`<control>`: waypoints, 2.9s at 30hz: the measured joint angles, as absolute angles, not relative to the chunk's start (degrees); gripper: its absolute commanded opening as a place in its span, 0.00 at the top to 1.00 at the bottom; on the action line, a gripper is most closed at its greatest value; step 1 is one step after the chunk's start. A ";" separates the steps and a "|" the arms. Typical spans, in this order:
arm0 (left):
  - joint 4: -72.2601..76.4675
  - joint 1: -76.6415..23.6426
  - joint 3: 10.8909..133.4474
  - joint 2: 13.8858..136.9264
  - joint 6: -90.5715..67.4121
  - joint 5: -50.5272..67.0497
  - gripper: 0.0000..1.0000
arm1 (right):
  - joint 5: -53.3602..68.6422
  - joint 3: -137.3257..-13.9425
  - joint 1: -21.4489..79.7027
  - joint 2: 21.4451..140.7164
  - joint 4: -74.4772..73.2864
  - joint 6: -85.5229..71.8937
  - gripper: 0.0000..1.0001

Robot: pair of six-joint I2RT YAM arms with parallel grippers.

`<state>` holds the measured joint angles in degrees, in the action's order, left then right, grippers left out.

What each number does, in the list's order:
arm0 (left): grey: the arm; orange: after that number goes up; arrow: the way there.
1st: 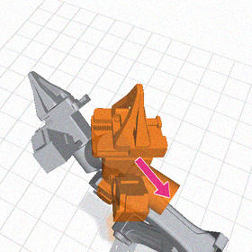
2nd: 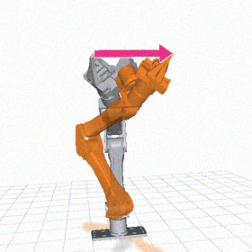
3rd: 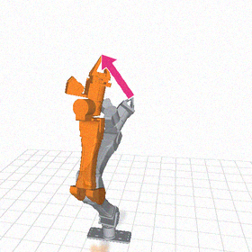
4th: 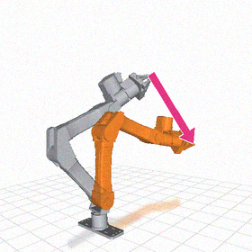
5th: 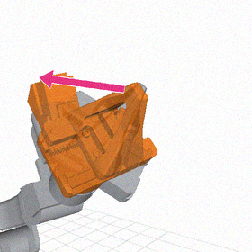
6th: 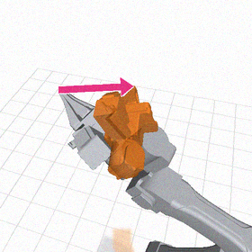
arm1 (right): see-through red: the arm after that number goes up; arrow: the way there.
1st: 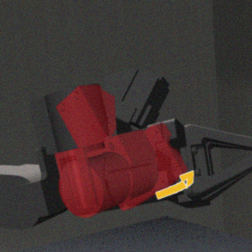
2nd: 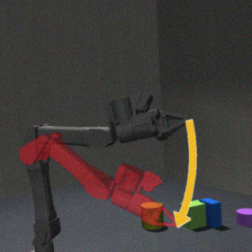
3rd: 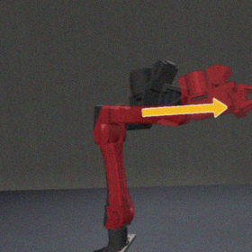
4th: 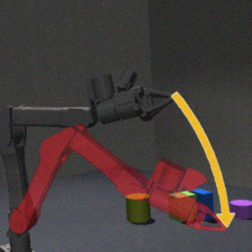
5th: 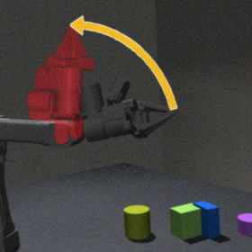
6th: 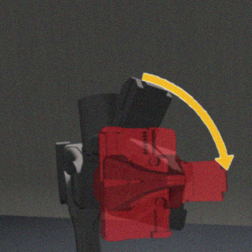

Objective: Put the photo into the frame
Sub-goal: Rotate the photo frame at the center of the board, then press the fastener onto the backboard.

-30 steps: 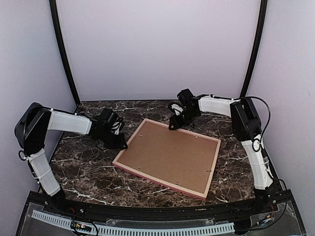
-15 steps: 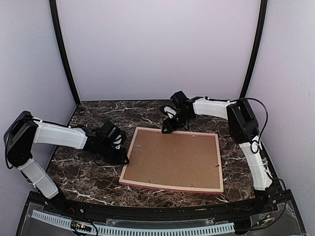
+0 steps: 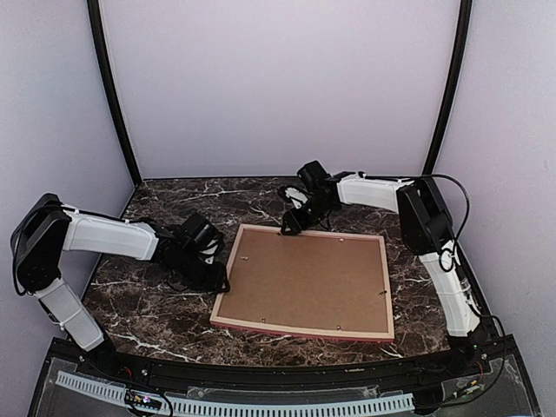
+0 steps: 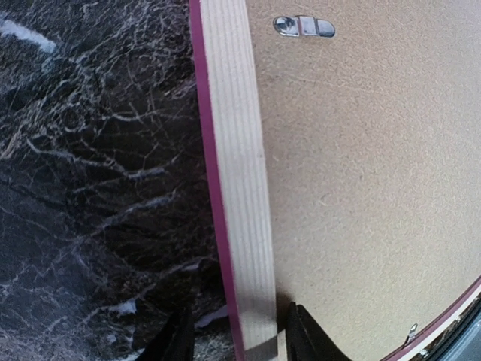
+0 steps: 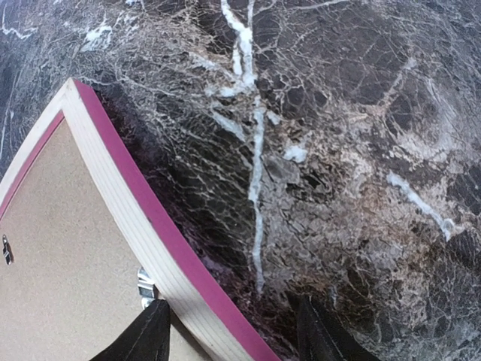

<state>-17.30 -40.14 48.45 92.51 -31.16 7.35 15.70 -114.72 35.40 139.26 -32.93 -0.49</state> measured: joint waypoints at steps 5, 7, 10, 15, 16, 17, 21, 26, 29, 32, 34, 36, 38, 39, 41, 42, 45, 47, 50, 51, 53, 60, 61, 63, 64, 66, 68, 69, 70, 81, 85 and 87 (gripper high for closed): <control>-18.04 -40.14 50.87 94.52 -30.24 6.68 0.56 | 15.64 -116.42 35.99 140.35 -32.75 -0.47 0.41; -18.17 -40.14 51.53 95.04 -30.00 6.55 0.56 | 15.68 -116.75 36.18 140.59 -32.53 -0.47 0.41; -18.20 -40.14 51.86 95.39 -29.74 6.44 0.56 | 15.86 -116.77 36.38 140.68 -32.29 -0.47 0.41; -18.35 -40.14 52.36 95.79 -29.56 6.39 0.56 | 16.95 -116.77 36.86 140.70 -32.10 0.93 0.40; -18.35 -40.14 52.40 95.81 -29.56 6.37 0.56 | 16.99 -116.73 37.04 140.70 -32.10 1.23 0.40; -18.35 -40.14 52.42 95.83 -29.56 6.37 0.56 | 17.12 -116.46 37.28 140.68 -31.97 1.80 0.40; -18.37 -40.14 52.49 95.90 -29.56 6.35 0.56 | 17.04 -114.98 37.52 140.20 -30.30 3.38 0.41; -18.39 -40.14 52.58 96.01 -29.54 6.33 0.56 | 16.78 -114.39 37.52 139.92 -29.76 4.05 0.43; -18.55 -40.14 52.80 96.03 -29.50 6.31 0.56 | 16.69 -112.92 37.52 139.15 -28.60 3.73 0.44; -18.55 -40.14 53.21 96.12 -29.23 6.07 0.56 | 16.71 -112.20 37.54 138.74 -28.32 2.46 0.46; -18.55 -40.14 53.28 96.16 -29.15 5.91 0.56 | 16.64 -112.25 37.54 138.74 -28.32 1.39 0.49; -18.55 -40.14 53.28 96.25 -29.12 5.74 0.56 | 16.47 -112.51 37.54 138.76 -28.56 0.25 0.51; -18.55 -40.14 53.28 96.31 -29.10 5.56 0.56 | 16.43 -112.84 37.56 138.93 -28.84 -0.47 0.52; -18.55 -40.14 53.28 96.31 -29.10 5.52 0.56 | 16.43 -113.06 37.58 139.02 -28.95 -0.71 0.53; -18.55 -40.14 53.28 96.31 -29.10 5.43 0.56 | 16.45 -113.38 37.63 139.17 -29.19 -1.10 0.53; -18.57 -40.14 53.28 96.31 -29.08 5.39 0.56 | 16.43 -113.45 37.67 139.20 -29.23 -1.23 0.53; -18.57 -40.14 53.28 96.31 -29.08 5.32 0.56 | 16.45 -113.45 37.69 139.20 -29.26 -1.43 0.54; -18.57 -40.14 53.28 96.31 -29.08 5.30 0.56 | 16.40 -113.45 37.71 139.22 -29.23 -1.48 0.56; -18.57 -40.14 53.28 96.31 -29.08 5.26 0.56 | 16.16 -113.49 37.71 139.28 -29.30 -1.41 0.61; -18.57 -40.14 53.28 96.31 -29.08 5.21 0.56 | 16.23 -113.69 37.71 139.41 -29.56 -1.43 0.63; -18.57 -40.14 53.28 96.31 -29.08 5.08 0.56 | 16.49 -114.45 37.74 139.76 -30.09 -1.63 0.66; -18.57 -40.14 53.28 96.31 -29.10 4.82 0.57 | 18.24 -114.89 37.23 139.98 -30.50 -3.53 0.69; -18.55 -40.14 53.28 96.31 -29.10 4.82 0.57 | 18.94 -114.72 36.99 139.98 -30.35 -3.77 0.68; -18.55 -40.14 53.28 96.31 -29.10 4.82 0.57 | 20.67 -114.24 36.42 139.98 -29.63 -4.43 0.63; -18.55 -40.14 53.28 96.31 -29.10 4.82 0.57 | 21.78 -113.84 36.05 139.94 -29.17 -5.08 0.60; -18.52 -40.14 53.28 96.31 -29.10 4.82 0.57 | 23.81 -112.95 35.31 139.92 -28.12 -6.46 0.56; -18.52 -40.14 53.28 96.31 -29.10 4.82 0.57 | 25.69 -112.14 34.57 139.63 -27.20 -7.55 0.53; -18.52 -40.14 53.28 96.31 -29.10 4.82 0.57 | 26.20 -111.74 34.15 139.46 -27.07 -7.94 0.53; -18.52 -40.14 53.28 96.31 -29.10 4.82 0.57 | 26.63 -111.50 33.87 139.28 -27.03 -8.27 0.52; -18.52 -40.14 53.28 96.31 -29.10 4.84 0.56 | 25.98 -107.50 33.17 136.49 -26.89 -8.01 0.46; -18.52 -40.14 53.30 96.31 -29.10 4.82 0.56 | 23.73 -106.85 34.04 135.76 -27.07 -7.11 0.46; -18.52 -40.14 53.30 96.31 -29.10 4.82 0.56 | 22.46 -106.83 34.61 135.70 -27.18 -6.66 0.46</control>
